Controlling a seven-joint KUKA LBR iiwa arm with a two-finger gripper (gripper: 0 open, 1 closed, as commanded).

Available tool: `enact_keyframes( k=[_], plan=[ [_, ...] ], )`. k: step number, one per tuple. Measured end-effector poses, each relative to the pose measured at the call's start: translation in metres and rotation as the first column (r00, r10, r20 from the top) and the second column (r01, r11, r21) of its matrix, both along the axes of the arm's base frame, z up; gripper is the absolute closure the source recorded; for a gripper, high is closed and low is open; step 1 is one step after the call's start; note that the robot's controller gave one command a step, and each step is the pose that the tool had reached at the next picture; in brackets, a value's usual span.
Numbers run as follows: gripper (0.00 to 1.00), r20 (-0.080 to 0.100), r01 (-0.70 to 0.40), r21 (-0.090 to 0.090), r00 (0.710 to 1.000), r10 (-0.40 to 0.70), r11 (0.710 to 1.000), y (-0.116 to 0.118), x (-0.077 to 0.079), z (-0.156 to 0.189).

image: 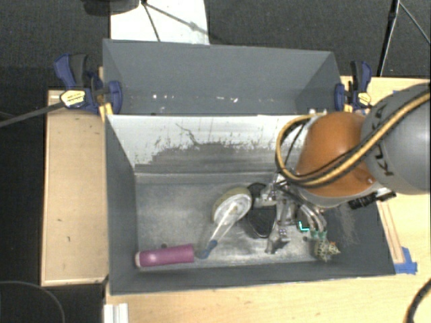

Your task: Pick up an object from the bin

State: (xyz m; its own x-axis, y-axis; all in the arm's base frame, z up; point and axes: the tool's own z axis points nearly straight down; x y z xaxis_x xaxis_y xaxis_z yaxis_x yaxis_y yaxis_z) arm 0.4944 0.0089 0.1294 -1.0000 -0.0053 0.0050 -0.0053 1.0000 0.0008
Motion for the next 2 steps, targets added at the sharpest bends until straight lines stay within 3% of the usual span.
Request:
enact_keyframes(
  k=[1, 2],
  plan=[
    [0.00, 0.010, -0.401, -0.003, 0.916, 0.401, 0.916, 0.082, 0.062, -0.056],
    [0.00, 0.012, -0.659, -0.001, 0.752, 0.659, 0.752, 0.164, 0.036, -0.028]
  ],
)
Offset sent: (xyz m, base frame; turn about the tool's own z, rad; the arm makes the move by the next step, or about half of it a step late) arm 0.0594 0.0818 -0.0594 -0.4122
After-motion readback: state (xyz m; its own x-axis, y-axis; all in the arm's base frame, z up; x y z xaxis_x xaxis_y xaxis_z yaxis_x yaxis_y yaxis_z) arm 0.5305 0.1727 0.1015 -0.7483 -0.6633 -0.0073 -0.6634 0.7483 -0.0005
